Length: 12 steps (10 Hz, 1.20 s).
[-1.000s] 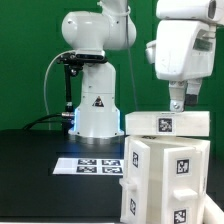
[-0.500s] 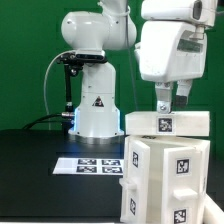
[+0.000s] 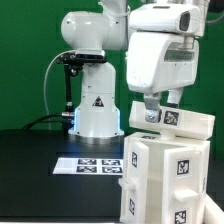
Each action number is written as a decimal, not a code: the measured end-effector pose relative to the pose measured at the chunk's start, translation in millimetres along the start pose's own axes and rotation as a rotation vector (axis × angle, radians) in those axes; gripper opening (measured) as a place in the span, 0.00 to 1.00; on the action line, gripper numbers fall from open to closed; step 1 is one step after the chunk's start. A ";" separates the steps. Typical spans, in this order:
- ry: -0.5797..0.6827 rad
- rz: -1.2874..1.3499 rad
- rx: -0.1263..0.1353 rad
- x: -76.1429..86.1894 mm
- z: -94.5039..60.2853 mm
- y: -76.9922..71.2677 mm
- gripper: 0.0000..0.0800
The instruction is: Assemble cabinet
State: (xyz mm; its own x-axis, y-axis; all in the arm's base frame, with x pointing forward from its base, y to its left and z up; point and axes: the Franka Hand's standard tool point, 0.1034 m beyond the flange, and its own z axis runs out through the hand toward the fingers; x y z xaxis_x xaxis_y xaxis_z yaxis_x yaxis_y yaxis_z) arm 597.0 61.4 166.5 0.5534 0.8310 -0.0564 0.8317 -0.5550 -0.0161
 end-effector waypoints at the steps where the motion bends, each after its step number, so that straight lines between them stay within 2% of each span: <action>1: 0.000 0.002 0.000 -0.4 0.0 0.3 0.81; 3: 0.001 0.012 -0.001 0.0 -2.7 1.1 0.81; 5: 0.010 0.027 -0.001 2.8 -11.9 -2.1 0.81; 7: 0.025 0.044 -0.019 9.4 -21.5 -12.0 0.81; 8: 0.036 0.060 -0.026 10.4 -22.4 -15.6 0.81; 12: 0.036 0.066 -0.030 7.8 -19.8 -13.0 0.81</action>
Offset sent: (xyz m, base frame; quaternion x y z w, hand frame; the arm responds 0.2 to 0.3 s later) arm 0.0011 0.0016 0.0187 0.0064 -0.0222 0.0025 0.9997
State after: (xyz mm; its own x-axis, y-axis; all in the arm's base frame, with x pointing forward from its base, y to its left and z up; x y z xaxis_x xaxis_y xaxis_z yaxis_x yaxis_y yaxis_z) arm 591.4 75.8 186.1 0.6082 0.7935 -0.0205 0.7938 -0.6080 0.0163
